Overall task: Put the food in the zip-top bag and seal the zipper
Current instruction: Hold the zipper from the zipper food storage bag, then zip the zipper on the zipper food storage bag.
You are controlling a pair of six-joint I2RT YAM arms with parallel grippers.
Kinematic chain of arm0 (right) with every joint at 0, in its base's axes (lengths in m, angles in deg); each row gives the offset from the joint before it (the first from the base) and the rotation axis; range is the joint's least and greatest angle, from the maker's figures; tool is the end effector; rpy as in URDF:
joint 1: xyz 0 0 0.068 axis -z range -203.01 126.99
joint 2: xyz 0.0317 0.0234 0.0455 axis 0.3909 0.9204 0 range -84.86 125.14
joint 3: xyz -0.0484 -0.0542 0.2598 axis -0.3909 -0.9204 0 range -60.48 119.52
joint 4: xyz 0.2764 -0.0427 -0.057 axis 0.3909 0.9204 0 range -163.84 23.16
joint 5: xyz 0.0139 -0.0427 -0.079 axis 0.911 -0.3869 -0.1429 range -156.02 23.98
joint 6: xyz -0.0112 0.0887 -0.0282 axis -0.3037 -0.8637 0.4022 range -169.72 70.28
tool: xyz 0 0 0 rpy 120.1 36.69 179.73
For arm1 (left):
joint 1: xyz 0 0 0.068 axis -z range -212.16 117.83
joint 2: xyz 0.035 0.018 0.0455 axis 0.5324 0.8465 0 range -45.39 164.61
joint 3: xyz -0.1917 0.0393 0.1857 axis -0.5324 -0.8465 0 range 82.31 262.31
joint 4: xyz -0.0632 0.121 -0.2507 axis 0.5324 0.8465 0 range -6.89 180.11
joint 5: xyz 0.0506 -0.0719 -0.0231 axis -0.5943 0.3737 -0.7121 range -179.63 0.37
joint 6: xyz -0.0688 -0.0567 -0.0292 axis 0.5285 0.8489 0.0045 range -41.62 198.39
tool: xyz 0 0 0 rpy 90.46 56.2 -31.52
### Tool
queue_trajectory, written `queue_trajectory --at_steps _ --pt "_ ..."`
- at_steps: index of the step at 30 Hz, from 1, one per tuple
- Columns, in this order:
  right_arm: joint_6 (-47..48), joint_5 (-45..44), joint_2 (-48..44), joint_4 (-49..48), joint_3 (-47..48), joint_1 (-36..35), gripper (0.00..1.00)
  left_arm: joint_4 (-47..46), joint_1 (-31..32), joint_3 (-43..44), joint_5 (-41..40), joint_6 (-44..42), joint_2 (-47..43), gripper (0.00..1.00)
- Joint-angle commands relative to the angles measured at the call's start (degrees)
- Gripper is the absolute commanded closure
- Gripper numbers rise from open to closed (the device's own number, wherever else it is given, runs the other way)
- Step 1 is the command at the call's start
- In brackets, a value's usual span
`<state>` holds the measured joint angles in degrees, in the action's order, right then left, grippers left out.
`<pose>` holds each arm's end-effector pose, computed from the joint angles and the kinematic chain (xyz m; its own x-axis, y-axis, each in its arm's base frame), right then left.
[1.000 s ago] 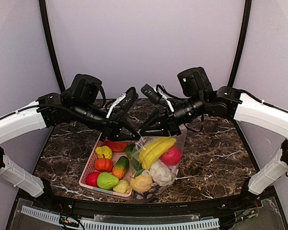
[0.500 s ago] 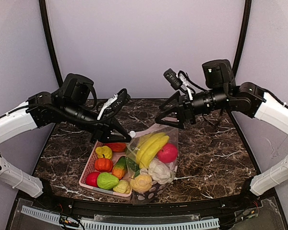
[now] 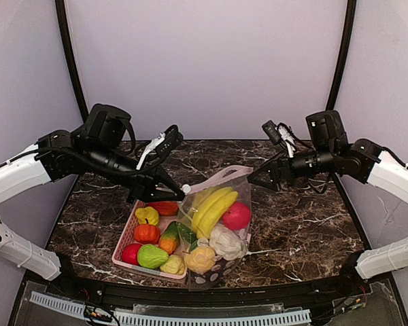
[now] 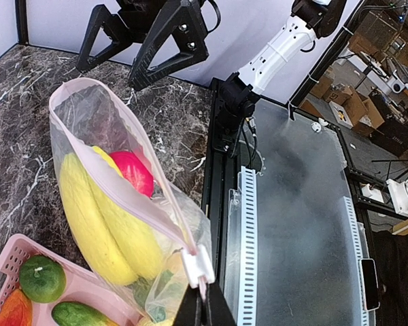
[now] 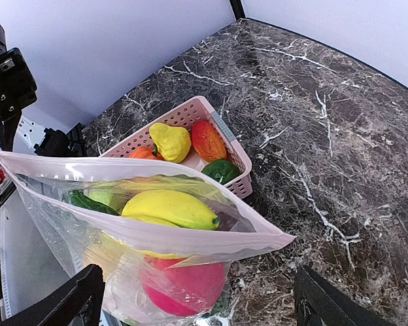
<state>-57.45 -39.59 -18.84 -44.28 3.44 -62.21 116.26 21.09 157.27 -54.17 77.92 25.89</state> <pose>0.2195 0.2276 0.3233 -0.5187 -0.2675 -0.8120 -0.7970 0.4949 0.3461 0.1561 -0.2913 0.3675 -0.2865 0.3949 -0.8729 0.9572 0.0793 -0.2783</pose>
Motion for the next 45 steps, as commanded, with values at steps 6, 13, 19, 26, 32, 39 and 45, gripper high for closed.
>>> queue_trajectory --at_steps 6,13,19,26,32,39,45 --pt "0.4 4.3 -0.9 -5.6 6.5 -9.5 0.08 1.8 0.4 2.2 -2.0 -2.0 -2.0 0.99" --pt "3.2 9.7 4.9 -6.2 14.0 -12.7 0.10 2.6 0.7 4.6 -4.3 -8.5 -2.5 0.99" --pt "5.2 17.0 13.0 -6.4 19.6 -13.6 0.19 6.0 0.7 7.3 -2.7 -12.6 -0.8 0.99" --pt "6.2 22.2 20.5 -6.3 24.8 -14.8 0.31 7.4 0.8 7.5 -0.8 -15.7 -0.6 0.99" --pt "7.4 26.0 26.0 -2.9 30.0 -16.6 0.37 7.6 0.8 7.4 0.3 -16.8 -0.6 0.99" --pt "9.1 27.8 27.3 -1.7 30.2 -17.6 0.43 7.3 0.8 7.5 0.0 -16.9 -0.9 0.99" --pt "8.9 28.0 26.8 -2.0 29.1 -18.2 0.51 6.8 0.8 7.4 -0.2 -16.5 -0.9 0.99"
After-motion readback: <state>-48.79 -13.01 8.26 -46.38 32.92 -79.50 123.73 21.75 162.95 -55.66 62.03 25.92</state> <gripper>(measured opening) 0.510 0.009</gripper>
